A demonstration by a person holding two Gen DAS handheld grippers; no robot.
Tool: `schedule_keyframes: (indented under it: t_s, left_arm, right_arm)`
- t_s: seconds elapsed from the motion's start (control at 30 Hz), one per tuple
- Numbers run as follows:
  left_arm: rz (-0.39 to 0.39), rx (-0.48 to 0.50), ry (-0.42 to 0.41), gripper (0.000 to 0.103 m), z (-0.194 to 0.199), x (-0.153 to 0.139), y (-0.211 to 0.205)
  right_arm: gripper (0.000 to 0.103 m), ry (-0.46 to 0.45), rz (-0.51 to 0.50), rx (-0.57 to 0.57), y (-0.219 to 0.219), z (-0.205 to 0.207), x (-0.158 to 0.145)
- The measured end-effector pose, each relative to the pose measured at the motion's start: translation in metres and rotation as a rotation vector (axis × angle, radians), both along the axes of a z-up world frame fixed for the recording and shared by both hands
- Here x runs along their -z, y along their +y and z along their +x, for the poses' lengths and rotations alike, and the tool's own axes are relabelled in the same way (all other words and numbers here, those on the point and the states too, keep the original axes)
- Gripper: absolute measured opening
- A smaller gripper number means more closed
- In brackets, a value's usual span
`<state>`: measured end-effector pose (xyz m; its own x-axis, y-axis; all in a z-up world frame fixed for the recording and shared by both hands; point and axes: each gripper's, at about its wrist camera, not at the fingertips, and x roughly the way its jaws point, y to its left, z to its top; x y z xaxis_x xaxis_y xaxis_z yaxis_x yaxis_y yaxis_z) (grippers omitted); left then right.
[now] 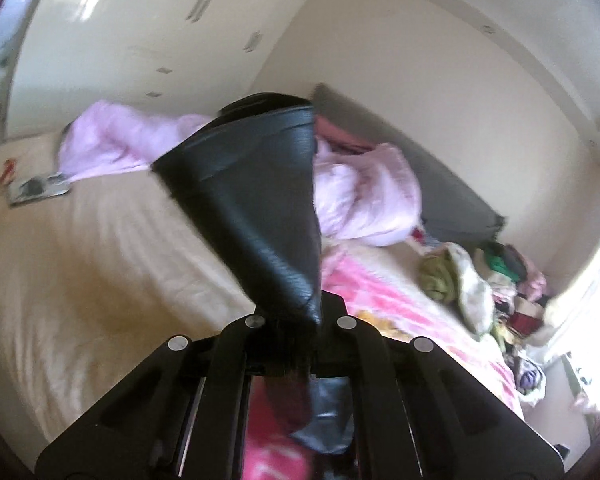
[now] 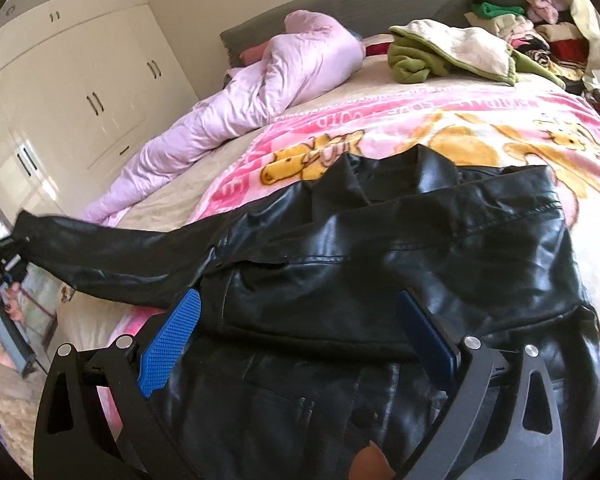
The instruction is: Fold large clothes
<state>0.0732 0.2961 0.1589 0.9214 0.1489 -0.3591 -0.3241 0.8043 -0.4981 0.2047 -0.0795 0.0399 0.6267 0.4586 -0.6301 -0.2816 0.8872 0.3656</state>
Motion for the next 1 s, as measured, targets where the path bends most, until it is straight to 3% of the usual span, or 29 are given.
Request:
schedule_keyframes:
  t_s: [0.27, 0.43, 0.6, 1.0]
  left_arm:
    - [0.089, 0.215, -0.088, 0.000, 0.026, -0.040, -0.102]
    - [0.148, 0.386, -0.083, 0.000, 0.050, -0.039, -0.175]
    - [0.226, 0.518, -0.021, 0.000, 0.073, -0.008, -0.242]
    - [0.365, 0.729, 0.206, 0.002, 0.112, 0.097, -0.333]
  right_arm:
    - [0.098, -0.018, 0.042, 0.052, -0.033, -0.010, -0.006]
    - [0.098, -0.032, 0.066, 0.104, -0.062, -0.014, -0.009]
    - [0.098, -0.031, 0.095, 0.175, -0.093, -0.016, -0.007]
    - [0.098, 0.004, 0.156, 0.410, -0.181, -0.017, 0.009]
